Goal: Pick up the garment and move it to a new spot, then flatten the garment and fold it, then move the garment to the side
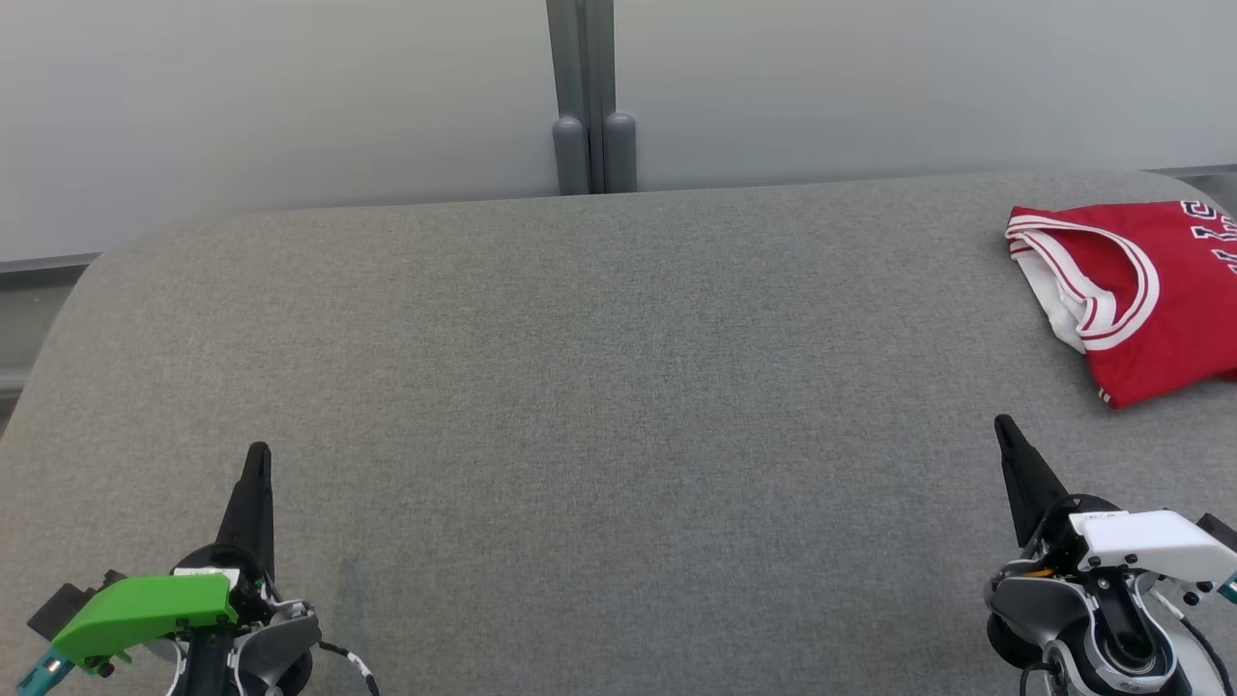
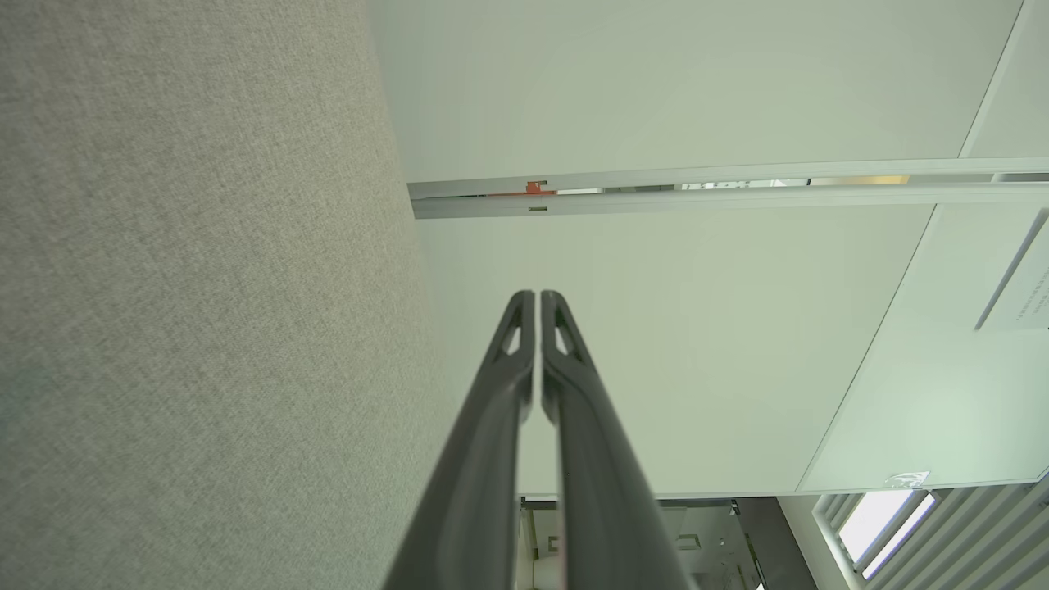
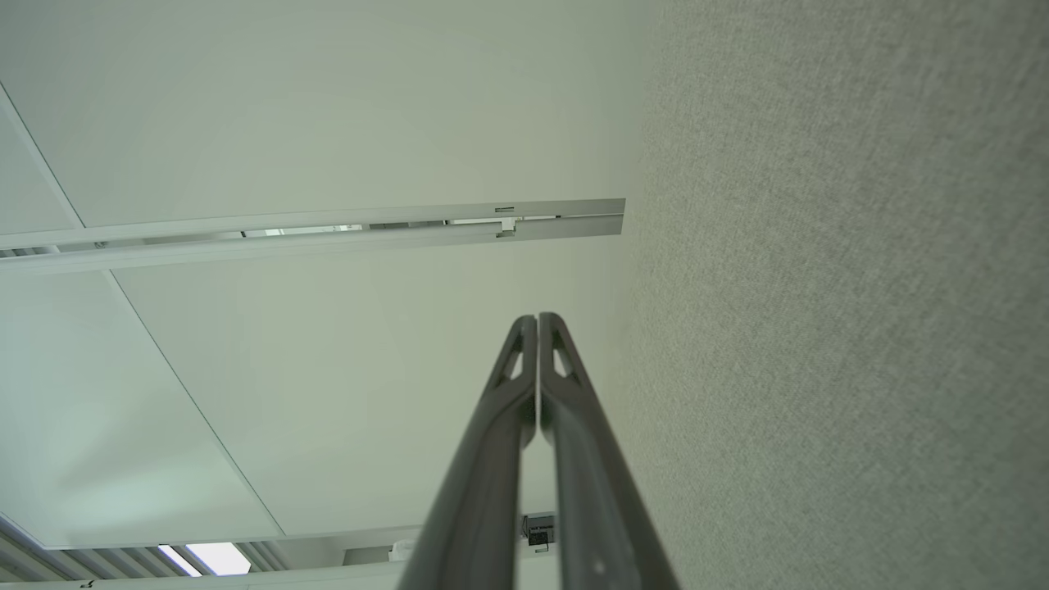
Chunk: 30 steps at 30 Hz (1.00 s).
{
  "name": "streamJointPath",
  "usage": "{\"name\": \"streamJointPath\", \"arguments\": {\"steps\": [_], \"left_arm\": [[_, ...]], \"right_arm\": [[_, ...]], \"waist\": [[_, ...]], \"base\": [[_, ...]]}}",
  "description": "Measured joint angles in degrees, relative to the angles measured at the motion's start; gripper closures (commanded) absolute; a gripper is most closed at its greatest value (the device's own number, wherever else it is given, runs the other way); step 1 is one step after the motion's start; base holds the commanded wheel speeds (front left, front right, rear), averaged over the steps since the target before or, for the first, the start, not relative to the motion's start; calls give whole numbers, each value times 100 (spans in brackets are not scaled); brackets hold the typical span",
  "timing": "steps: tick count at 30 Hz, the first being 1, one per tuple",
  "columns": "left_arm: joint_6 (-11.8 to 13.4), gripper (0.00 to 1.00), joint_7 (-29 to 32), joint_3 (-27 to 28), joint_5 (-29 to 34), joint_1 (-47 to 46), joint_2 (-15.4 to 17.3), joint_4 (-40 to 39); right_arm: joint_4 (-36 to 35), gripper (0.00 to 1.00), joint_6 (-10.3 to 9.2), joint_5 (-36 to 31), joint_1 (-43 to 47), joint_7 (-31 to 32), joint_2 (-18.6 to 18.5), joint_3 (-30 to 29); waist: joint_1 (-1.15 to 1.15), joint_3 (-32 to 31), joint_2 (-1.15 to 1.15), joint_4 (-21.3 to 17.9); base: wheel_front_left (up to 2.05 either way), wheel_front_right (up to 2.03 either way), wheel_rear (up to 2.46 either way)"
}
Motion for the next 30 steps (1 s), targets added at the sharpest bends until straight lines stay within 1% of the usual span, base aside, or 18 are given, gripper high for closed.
{"name": "streamJointPath", "arguments": {"steps": [30], "left_arm": [[0,100,0,0,-1,0,1,-1]], "right_arm": [[2,100,0,-9,-1,26,24,-35]], "waist": [[0,0,0,0]], "base": [[0,0,0]]}}
